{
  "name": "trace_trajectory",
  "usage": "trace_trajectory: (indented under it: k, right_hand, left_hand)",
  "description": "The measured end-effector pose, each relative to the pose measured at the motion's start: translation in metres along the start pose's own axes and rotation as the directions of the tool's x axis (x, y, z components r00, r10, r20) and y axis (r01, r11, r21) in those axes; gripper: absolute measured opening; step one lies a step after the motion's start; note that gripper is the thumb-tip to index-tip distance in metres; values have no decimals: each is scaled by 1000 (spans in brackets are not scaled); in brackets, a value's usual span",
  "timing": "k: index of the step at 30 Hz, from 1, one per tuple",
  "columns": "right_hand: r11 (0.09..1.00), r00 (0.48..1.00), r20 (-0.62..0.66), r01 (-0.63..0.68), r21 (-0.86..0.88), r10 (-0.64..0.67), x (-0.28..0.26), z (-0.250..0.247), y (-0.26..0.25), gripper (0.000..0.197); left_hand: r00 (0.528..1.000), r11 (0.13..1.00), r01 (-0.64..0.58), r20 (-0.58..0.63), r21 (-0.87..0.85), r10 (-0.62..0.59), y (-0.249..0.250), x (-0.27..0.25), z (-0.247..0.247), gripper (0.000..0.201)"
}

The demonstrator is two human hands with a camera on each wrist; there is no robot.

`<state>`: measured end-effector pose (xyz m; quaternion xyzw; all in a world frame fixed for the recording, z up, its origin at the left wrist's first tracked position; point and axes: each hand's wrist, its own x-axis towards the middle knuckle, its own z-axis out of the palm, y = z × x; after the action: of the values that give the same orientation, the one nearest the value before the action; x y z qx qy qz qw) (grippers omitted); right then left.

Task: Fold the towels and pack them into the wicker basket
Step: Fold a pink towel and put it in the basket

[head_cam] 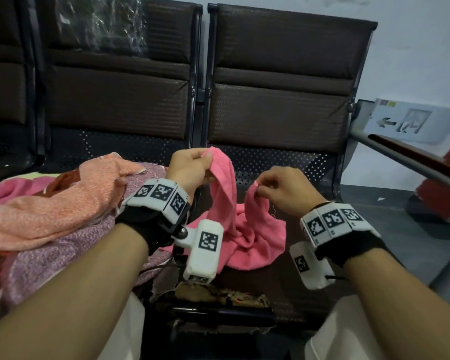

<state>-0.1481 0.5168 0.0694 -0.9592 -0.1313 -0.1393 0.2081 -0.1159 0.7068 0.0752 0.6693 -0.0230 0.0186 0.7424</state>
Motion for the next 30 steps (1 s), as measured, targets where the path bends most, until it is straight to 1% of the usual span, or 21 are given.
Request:
trace_trajectory:
  k: [1,2,3,4,5,6,8,10,13,17,19,23,27,29,30]
  right_hand:
    - [999,998,-35,50,15,-49,-1,-3,-3,9]
    - [992,994,-72,93,84,-87,0,-6,-5,10]
    - [974,992,-99,101,203,-83,1,-8,-8,15]
    - [935,995,-96,62,350,-30,1,-9,-10,19]
    - [883,997,-65,-5,470,40,1,-9,-13,18]
    - [854,994,-50,-59,516,99,0,-7,-15,16]
    - [878,987,-74,-89,470,140,1,-2,-13,15]
    - [894,986,-100,-75,443,132,1,0,-12,13]
    - [888,982,-136,-55,456,130,4,1,-9,13]
    - [917,978,-162,-60,395,134,5,4,-7,17]
    - [921,977,-163,-64,385,136,5,3,-7,18]
    - [900,980,-144,-66,431,141,5,2,-8,17]
    - [850,984,-82,-94,519,159,4,1,-7,25]
    - [839,992,-25,-94,535,127,3,1,-5,31]
    - [852,995,1,-88,517,102,2,1,-4,34]
  left_hand:
    - [1000,997,-26,-1,75,27,-1,1,0,23]
    - [999,988,-53,4,142,53,-3,1,2,20]
    - [997,978,-73,11,193,72,-3,1,2,15]
    - [997,972,-80,19,221,78,-4,0,3,11]
    - [997,971,-75,32,228,69,-5,-2,5,9]
    - [997,974,-63,60,218,51,-7,-3,7,10]
    - [989,988,-23,147,152,0,-10,-9,13,13]
    - [976,994,4,214,108,-27,-11,-16,18,8]
    - [971,995,3,239,103,-28,-9,-21,19,10]
    - [965,998,-3,260,62,-13,-7,-22,19,19]
    - [961,998,-26,278,65,7,-7,-23,18,23]
    - [956,991,-96,285,89,67,-8,-23,14,11]
    - [959,984,-129,269,124,92,-7,-23,14,17]
    - [963,985,-123,254,124,88,-4,-22,11,20]
    - [966,988,-112,243,109,83,-3,-21,9,20]
